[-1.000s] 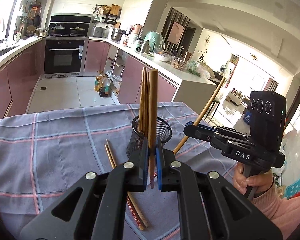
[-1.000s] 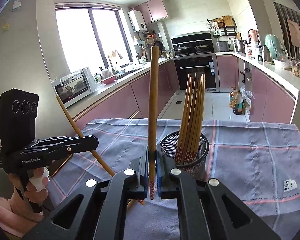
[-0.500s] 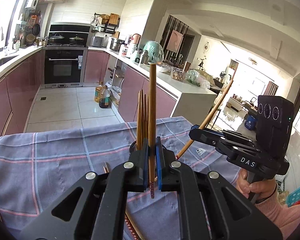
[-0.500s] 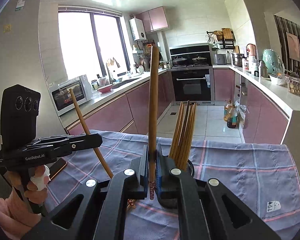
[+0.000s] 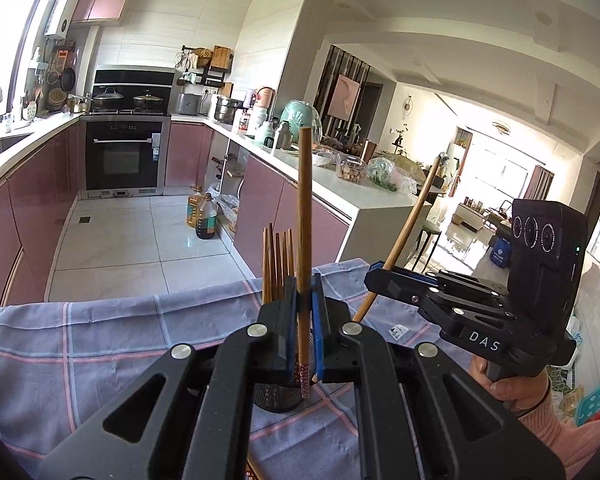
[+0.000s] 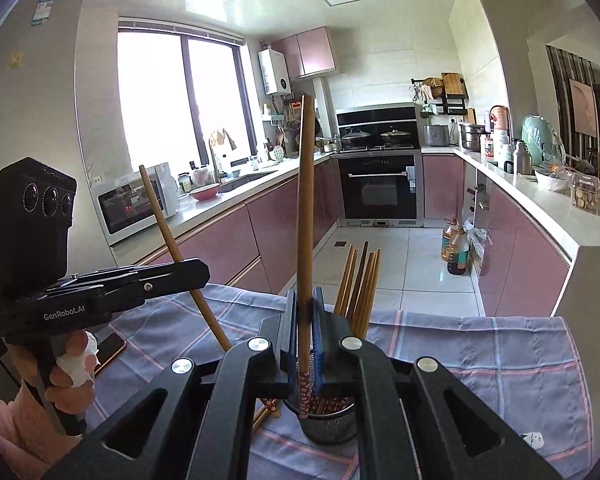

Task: Organize utensils
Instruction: 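Lower the chopsticks into the mesh cup with both tools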

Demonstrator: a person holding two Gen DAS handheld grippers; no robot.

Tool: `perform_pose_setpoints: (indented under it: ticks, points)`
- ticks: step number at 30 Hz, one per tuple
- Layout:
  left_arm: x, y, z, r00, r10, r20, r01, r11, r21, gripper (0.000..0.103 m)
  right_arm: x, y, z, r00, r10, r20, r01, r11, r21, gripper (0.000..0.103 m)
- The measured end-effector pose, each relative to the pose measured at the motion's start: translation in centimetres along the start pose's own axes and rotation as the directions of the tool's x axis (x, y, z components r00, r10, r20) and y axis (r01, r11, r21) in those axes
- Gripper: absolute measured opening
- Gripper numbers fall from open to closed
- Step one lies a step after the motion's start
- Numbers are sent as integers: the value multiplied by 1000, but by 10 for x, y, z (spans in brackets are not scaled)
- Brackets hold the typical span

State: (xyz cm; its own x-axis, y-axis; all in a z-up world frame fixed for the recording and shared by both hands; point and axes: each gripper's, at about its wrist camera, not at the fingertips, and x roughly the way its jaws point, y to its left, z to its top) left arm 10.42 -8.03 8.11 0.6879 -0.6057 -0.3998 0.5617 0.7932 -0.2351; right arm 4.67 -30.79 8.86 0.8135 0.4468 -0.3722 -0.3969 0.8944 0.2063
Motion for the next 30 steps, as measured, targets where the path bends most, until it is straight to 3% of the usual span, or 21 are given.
perform_pose_setpoints:
  ticks: [15, 30]
  points:
    - [28, -15, 6, 997, 74, -8, -74, 996, 46, 7, 21, -5, -3, 999, -25, -24, 25, 1000, 17, 6]
    - [71, -9, -12, 977, 81, -198, -61, 992, 107, 7, 62, -9, -28, 982, 1, -189, 7, 999, 46, 6]
